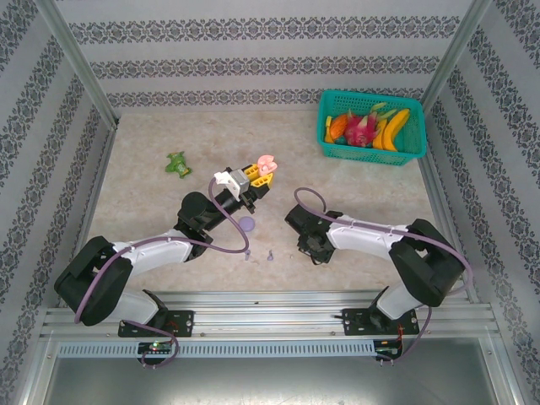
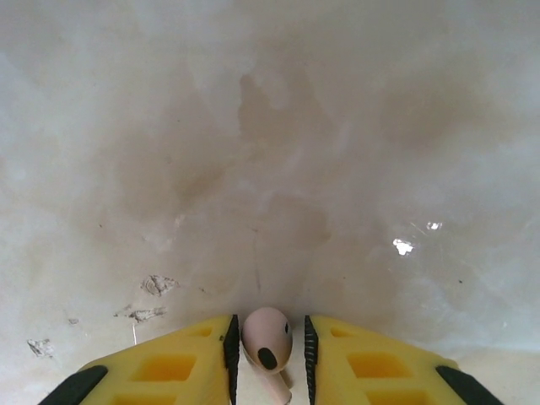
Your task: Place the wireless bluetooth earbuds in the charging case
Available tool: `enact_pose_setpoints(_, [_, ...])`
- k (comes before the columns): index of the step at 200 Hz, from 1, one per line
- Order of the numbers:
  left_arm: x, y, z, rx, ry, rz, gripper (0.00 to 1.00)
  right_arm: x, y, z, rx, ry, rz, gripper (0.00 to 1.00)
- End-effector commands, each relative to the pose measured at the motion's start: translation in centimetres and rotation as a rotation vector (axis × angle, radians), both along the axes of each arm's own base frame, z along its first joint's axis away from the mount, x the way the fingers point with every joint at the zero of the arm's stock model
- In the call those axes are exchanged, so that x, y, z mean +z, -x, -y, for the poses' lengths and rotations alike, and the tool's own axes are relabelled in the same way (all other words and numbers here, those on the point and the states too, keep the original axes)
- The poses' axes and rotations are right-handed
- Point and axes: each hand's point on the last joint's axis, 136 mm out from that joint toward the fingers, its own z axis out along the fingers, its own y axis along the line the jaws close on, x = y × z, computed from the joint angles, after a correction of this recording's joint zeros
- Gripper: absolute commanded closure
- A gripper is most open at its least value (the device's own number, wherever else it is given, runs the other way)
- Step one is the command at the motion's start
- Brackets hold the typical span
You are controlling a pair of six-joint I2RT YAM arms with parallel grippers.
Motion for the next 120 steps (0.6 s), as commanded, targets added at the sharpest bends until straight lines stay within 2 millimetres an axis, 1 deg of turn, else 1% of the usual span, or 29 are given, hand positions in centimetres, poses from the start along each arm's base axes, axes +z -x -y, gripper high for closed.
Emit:
enact_pose_setpoints(1, [1.0, 0.7, 0.0, -0.019, 0.040, 0.031, 1.00, 0.0, -0.3, -0.4, 0.116, 0.045, -0.015, 0.74])
enact_pose_setpoints(38, [1.0, 0.7, -0.1, -0.017, 0.040, 0.029, 1.00, 0.4, -0.9, 0.2, 0.197, 0.106, -0.008, 0.74])
enact_pose_setpoints(80, [1.0, 0.6, 0.1, -0.022, 0.038, 0.025, 1.00, 0.9, -1.6, 0.2, 0.215, 0.081, 0.019, 0.74])
enact_pose_setpoints(92, [1.0, 0.6, 0.1, -0.023, 0.039, 0.025, 1.00, 1.1, -1.8, 0.4, 0.211, 0.075, 0.026, 0.72])
enact_pose_setpoints(110, [1.0, 0.6, 0.2, -0.025, 0.039, 0.024, 1.00, 1.3, -1.9, 0.8, 0.199, 0.069, 0.029, 0.66])
enact_pose_setpoints(120, [0.9, 0.6, 0.2, -0.026, 0.038, 0.023, 1.00, 1.4, -1.8, 1.0, 0.195, 0.065, 0.032, 0.64])
